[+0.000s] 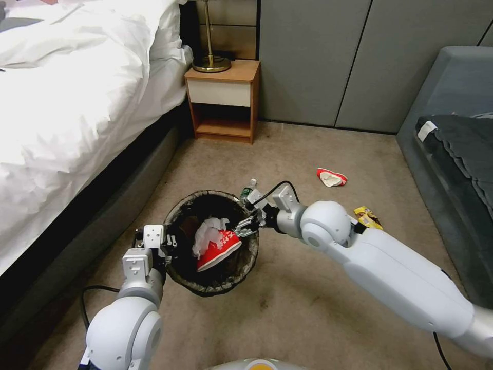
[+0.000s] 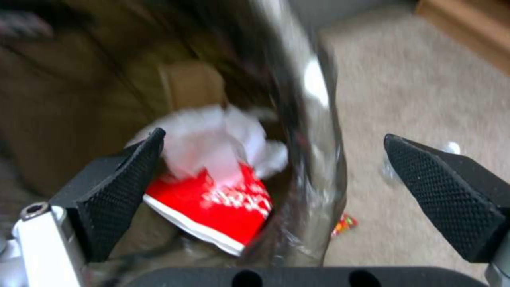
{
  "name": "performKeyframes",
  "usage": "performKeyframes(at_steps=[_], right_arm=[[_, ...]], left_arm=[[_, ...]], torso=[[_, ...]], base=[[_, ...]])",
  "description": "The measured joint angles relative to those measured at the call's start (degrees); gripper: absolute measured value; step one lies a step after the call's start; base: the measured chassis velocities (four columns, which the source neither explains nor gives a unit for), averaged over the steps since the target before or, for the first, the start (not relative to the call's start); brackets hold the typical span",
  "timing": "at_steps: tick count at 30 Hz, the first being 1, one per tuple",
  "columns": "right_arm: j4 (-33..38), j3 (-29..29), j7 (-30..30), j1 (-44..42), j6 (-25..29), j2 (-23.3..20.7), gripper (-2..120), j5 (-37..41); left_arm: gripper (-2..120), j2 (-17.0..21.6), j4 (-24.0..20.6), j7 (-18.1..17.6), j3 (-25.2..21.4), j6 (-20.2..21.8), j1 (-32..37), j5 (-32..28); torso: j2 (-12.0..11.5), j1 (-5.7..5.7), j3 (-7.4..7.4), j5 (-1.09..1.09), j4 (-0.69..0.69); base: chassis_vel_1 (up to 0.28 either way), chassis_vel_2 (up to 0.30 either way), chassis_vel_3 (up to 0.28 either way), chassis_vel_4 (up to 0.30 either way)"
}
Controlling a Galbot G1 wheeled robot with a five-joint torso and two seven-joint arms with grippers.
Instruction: Pick up the trash bin, then pick up the garbage from the floor and place it into the trash bin.
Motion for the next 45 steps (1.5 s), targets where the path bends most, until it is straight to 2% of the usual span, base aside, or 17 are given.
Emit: performKeyframes(at_steps=[5,7,12,16,17,20,21,23,27,30,31,34,35,38,39,42,45], right_arm=[[7.0,5.2,-0.2,-2.4,0.1,-2.0,100,4.1],[10.9,9.1,-0.7,-4.5,0.7,-2.7,100,5.2],[14.6,15.9,-2.9,-8.9,3.2,-3.1,100,5.6],[16.8,23.3,-3.7,-17.0,9.5,-3.5,100,2.6],[16.8,23.3,-3.7,-17.0,9.5,-3.5,100,2.6],[17.2,28.3,0.7,-22.8,14.6,-1.3,100,-3.9],[17.2,28.3,0.7,-22.8,14.6,-1.3,100,-3.9],[16.8,32.3,4.0,-26.9,18.6,1.6,100,-9.9],[16.0,37.2,4.5,-30.8,20.4,4.9,100,-13.5],[13.9,45.6,4.6,-38.1,25.3,14.9,100,-22.8],[13.9,45.6,4.6,-38.1,25.3,14.9,100,-22.8],[12.7,50.4,4.4,-42.9,30.0,23.1,100,-31.4],[12.7,50.4,4.4,-42.9,30.0,23.1,100,-31.4],[10.6,54.1,4.0,-46.1,36.3,28.7,100,-38.1],[10.6,54.1,4.0,-46.1,36.3,28.7,100,-38.1],[9.7,56.7,4.6,-48.6,40.6,33.2,100,-40.0],[9.7,57.7,4.8,-50.1,42.9,34.6,100,-40.9]], left_arm=[[0,0.1,0.3,0.0,0.0,0.0,-0.1,0.0],[0,0.1,0.5,0.0,-0.1,0.0,-0.2,0.0],[0,0.1,0.5,0.0,0.1,0.0,-0.3,0.0],[0,0.2,0.5,0.0,0.1,0.1,-0.1,-0.1],[0,0.2,0.5,0.0,0.1,0.1,-0.1,-0.1],[0,0.2,0.4,-0.1,0.1,0.2,-0.1,-0.3],[0,0.2,0.4,-0.1,0.1,0.2,-0.1,-0.3],[0,0.1,0.2,-0.5,0.1,0.5,-0.1,-0.8],[0,0.2,-0.1,-0.8,0.1,0.8,0.0,-1.2],[0,0.5,-0.2,-0.8,0.1,0.8,0.1,-1.4],[0,0.5,-0.2,-0.8,0.1,0.8,0.1,-1.4],[0,0.4,-0.2,-0.8,0.3,0.8,0.1,-1.3],[0,0.4,-0.2,-0.8,0.3,0.8,0.1,-1.3],[0,0.4,-0.2,-0.8,0.6,0.8,0.1,-1.3],[0,0.4,-0.2,-0.8,0.6,0.8,0.1,-1.3],[0,0.4,-0.2,-0.8,0.7,0.7,0.2,-1.2],[0,0.4,-0.2,-0.8,0.9,0.7,0.2,-1.0]], torso=[[0.0,0.00,0.00,0.00,0.00],[0.0,0.00,0.00,-0.01,0.01],[0.0,0.00,0.00,0.00,0.00],[0.0,0.00,0.00,-0.01,-0.01],[0.0,0.00,0.00,-0.01,-0.01],[0.0,0.00,0.00,-0.01,0.00],[0.0,0.00,0.00,-0.01,0.00],[0.0,0.00,0.00,0.00,0.01],[0.0,0.00,0.00,0.01,0.00],[0.0,0.00,0.00,0.02,-0.01],[0.0,0.00,0.00,0.02,-0.01],[0.0,0.00,0.00,-0.01,0.00],[0.0,0.00,0.00,-0.01,0.00],[0.0,0.00,0.00,-0.01,-0.02],[0.0,0.00,0.00,-0.01,-0.02],[0.0,0.00,0.00,-0.02,0.01],[0.0,0.00,0.00,-0.01,0.01]], base=[[0.000,0.000,0.000,0.000],[0.000,0.000,0.000,0.000],[0.000,0.000,0.000,0.000],[0.000,0.000,0.000,0.000],[0.000,0.000,0.000,0.000],[0.000,0.000,0.000,0.000],[0.000,0.000,0.000,0.000],[0.000,0.000,0.000,0.000],[0.000,0.000,0.000,0.000],[0.000,0.000,0.000,0.000],[0.000,0.000,0.000,0.000],[0.000,0.000,0.000,0.000],[0.000,0.000,0.000,0.000],[0.000,0.000,0.000,0.000],[0.000,0.000,0.000,0.000],[0.000,0.000,0.000,0.000],[0.000,0.000,0.000,0.000]])
